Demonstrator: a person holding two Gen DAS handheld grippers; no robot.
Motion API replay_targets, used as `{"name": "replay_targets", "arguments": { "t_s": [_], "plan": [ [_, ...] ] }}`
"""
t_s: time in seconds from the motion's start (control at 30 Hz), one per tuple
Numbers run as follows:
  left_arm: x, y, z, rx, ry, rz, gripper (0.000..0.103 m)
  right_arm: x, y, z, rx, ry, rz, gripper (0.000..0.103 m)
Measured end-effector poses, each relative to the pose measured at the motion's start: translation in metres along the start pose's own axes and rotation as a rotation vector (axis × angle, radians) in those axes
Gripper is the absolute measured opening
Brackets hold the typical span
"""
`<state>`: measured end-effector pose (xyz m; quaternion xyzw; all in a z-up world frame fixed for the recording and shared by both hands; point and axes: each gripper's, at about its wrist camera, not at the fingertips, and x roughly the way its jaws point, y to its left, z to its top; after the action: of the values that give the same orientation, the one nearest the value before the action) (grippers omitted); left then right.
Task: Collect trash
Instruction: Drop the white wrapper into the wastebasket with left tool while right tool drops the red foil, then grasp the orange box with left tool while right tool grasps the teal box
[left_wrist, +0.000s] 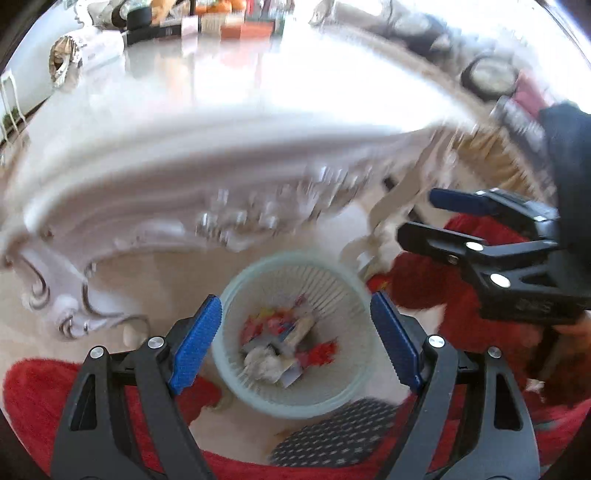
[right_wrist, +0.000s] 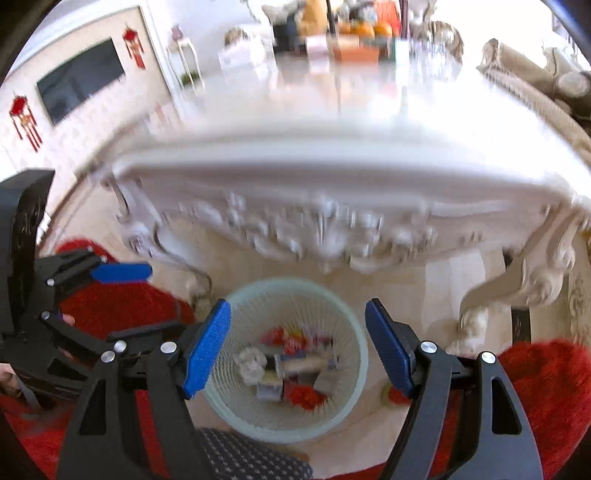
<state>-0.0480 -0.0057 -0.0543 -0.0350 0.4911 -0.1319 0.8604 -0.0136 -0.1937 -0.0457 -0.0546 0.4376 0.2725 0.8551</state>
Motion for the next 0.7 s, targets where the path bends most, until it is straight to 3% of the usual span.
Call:
{"name": "replay_targets", "arguments": {
  "t_s": [0.17,0.3,0.5,0.7],
  "plan": [
    [-0.029,0.011,0.076,-0.045,-0.109,0.030,0.081,-0.030,-0.023,0.063,-0.034,-0.145,-0.033,0.072],
    [-0.018,0.026,0.149,-0.121,-0.178,0.086,0.084,-0.032,-0.048,0.121,-0.074,-0.251,-0.114,0.072],
    [0.047,0.045,0.269,-0.226,-0.226,0.136,0.084,0.005,-0.107,0.217,-0.042,-0.317,-0.155,0.076],
    [0.102,0.060,0.330,-0.369,-0.203,0.195,0.084,0.059,-0.151,0.298,-0.075,-0.288,-0.161,0.076]
  ]
}}
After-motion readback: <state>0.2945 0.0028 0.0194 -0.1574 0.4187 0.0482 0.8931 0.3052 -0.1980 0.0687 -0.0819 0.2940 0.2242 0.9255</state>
